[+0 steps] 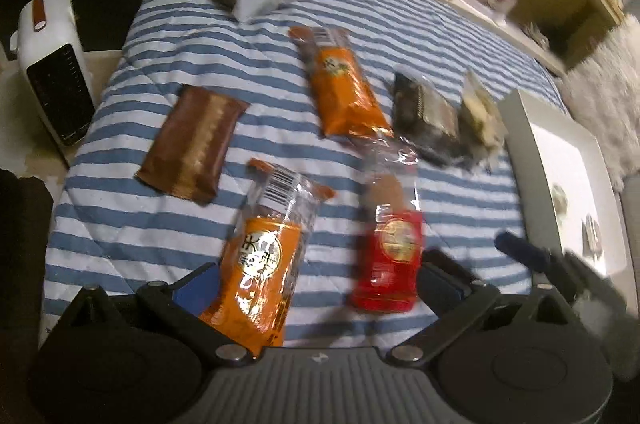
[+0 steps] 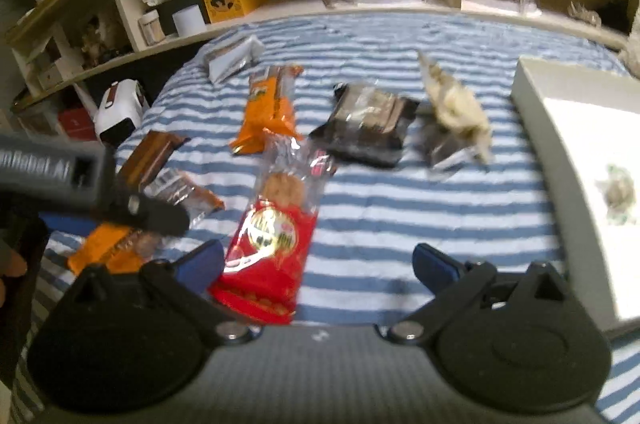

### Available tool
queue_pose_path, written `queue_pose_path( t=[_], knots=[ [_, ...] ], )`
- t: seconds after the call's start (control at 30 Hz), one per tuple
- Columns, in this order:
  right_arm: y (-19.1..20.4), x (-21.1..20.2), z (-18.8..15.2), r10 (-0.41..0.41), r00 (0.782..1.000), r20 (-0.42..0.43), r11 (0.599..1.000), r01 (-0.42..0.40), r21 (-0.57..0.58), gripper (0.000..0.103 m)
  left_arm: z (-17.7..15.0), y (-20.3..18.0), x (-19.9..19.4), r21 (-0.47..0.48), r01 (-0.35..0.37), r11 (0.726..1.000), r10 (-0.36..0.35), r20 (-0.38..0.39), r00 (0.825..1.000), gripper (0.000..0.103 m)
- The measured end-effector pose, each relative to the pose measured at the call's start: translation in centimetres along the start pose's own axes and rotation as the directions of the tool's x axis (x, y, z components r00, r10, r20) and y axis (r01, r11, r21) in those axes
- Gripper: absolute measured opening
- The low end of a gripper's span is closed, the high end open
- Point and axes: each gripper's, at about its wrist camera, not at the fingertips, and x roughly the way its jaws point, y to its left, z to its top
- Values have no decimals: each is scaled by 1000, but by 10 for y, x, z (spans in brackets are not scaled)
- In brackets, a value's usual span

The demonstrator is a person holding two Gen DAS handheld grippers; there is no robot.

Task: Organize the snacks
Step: 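Grasp the orange bar with the left gripper while the right gripper grasps the red packet, then carry both packets into the white tray and open both grippers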

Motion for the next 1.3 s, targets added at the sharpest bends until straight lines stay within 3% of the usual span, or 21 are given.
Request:
queue_pose_path(
  t=[0.07,0.17,0.27,0.47,0.7,0.8,0.87,0.97,1.1,1.3],
  knots=[
    [-3,-2,4,-10,1000,2,999,10,-32,89,0,1,-2,-14,-33,999,33,10,999,82],
    [-14,0,9,73,997,-30,997,-72,21,83,1,7,-8,-52,-65,997,66,34,997,62],
    [-26,2,10,132,991,-34,983,-126,134,83,3,12,-8,-67,-80,995,83,43,996,54],
    [-36,15,23,212,976,-43,934,-189,303,81,4,2,-1,51,-124,991,122,34,992,48],
    [-22,50,42,270,949,-164,902,-189,389,68,1,-10,9,186,-195,963,192,31,981,47],
    [-9,58,43,237,950,-204,926,-157,342,65,0,-10,14,192,-205,960,204,28,979,47],
    [1,62,44,201,954,-223,949,-133,285,56,1,-8,16,180,-204,962,202,30,979,47],
    [4,59,44,207,954,-217,957,-151,250,49,2,-7,18,153,-200,968,198,33,980,45],
    [0,53,48,223,945,-237,963,-175,206,46,4,-11,21,140,-212,967,209,40,977,42],
    [-11,35,48,196,955,-222,979,-177,106,43,4,-22,3,101,-217,971,207,99,973,39]
  ],
)
